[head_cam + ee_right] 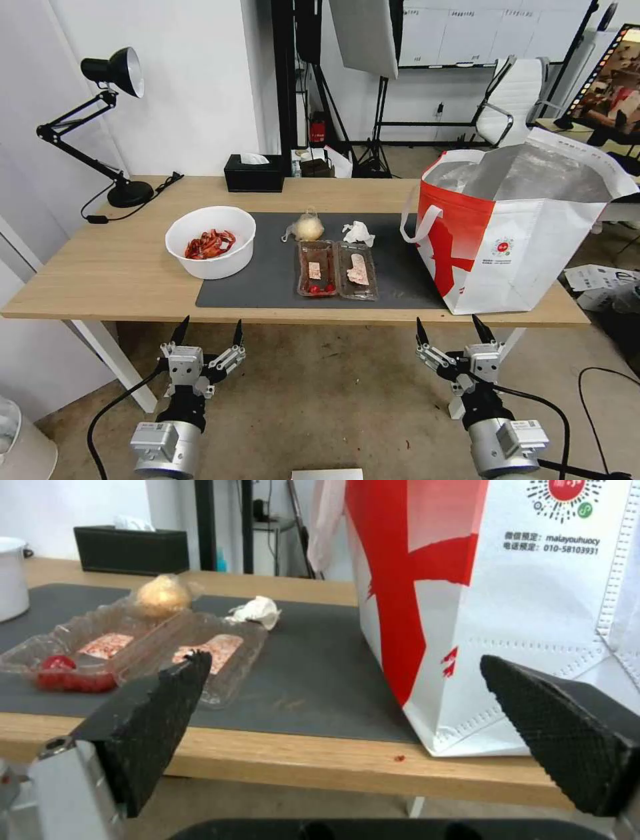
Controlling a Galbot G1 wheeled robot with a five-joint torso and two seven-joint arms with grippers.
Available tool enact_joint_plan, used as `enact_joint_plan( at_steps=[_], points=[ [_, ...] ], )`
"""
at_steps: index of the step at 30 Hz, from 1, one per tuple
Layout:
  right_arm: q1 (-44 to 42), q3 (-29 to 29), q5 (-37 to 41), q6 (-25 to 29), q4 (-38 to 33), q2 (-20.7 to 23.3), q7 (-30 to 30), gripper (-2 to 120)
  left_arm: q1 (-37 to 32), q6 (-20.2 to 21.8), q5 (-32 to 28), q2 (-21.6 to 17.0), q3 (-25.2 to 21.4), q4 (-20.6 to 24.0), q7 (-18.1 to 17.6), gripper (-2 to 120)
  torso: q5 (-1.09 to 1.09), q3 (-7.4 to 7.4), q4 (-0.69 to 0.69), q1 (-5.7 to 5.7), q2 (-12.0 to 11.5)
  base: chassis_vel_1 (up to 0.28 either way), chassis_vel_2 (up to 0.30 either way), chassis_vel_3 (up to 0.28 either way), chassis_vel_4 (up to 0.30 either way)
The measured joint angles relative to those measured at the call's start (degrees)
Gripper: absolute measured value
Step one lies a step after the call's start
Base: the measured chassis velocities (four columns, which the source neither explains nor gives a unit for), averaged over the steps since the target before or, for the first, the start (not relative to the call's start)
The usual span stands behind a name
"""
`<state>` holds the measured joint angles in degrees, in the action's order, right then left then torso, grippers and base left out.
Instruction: Pick up the trash from the table and place it into the takeout bag.
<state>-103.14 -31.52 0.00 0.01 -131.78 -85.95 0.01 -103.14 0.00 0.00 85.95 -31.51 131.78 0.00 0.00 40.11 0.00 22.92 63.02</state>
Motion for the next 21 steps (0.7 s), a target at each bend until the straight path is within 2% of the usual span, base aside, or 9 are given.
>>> enact_joint_plan(
  at_steps=[21],
  points=[
    [0.3, -0.1, 0.8, -0.6, 0.0, 0.7, 0.0, 100, 0.7, 0.4, -1.1, -0.8, 0.2, 0.0, -0.7, 100, 0.00, 0.00, 0.01, 0.00, 0.0, 0.000, 0.000, 0.000, 0.000]
  ],
)
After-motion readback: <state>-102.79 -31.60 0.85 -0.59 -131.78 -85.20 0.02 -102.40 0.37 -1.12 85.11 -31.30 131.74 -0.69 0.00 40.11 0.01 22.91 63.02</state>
